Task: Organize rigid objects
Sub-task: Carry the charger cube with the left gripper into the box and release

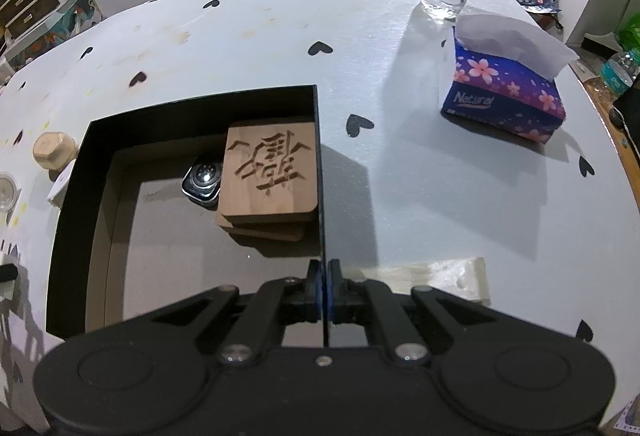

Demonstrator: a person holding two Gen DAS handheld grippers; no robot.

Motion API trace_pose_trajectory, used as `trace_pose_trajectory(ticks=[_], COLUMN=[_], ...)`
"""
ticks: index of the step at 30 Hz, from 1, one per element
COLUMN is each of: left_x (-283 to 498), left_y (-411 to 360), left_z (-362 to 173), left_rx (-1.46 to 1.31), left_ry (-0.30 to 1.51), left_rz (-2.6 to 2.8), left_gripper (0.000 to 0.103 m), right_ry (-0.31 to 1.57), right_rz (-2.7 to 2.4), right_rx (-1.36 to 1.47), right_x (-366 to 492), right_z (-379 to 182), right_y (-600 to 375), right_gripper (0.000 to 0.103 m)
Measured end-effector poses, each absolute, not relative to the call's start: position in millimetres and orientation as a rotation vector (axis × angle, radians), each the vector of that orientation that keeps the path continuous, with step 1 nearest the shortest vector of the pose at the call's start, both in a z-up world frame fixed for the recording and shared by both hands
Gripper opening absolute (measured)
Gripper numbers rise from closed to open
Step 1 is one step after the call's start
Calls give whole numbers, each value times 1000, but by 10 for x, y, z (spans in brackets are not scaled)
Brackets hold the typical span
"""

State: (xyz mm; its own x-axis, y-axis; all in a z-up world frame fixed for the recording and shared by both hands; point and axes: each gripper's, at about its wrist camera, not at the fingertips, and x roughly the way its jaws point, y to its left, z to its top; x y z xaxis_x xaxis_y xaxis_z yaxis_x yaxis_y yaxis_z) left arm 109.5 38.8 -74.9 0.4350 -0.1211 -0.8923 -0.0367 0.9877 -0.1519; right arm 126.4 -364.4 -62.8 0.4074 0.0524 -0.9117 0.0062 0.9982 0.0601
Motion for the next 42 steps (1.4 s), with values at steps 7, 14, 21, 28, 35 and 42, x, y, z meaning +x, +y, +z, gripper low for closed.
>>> trace_pose_trajectory(ticks=[7, 14, 21, 28, 35, 42], left_x=[1275, 1491, 1649, 1937, 2159, 2194], left_y=[-100, -840, -1483, -1742, -1871, -1972], left_z=[-269, -82, -192, -452, -685, -828], left_rx=[-173, -113, 158, 503, 773, 916], left_ry=[1000, 972, 942, 949, 968, 930], left_rz=[-136, -305, -545, -812, -970, -1085], left_gripper=[46, 46, 46, 46, 46, 46], right_ry=[1155, 1157, 1157, 1159, 1164, 1171], right_rz=[42, 51, 62, 64, 51, 40], right_rx=[52, 50, 52, 55, 73, 85], right_x=[1252, 1256, 1254, 1257, 1259, 1262], right_z=[-636, -638, -638, -638, -637, -636], right_y=[-3648, -3654, -3666, -3672, -3681, -3681], right_gripper=[3, 3, 3, 3, 3, 3])
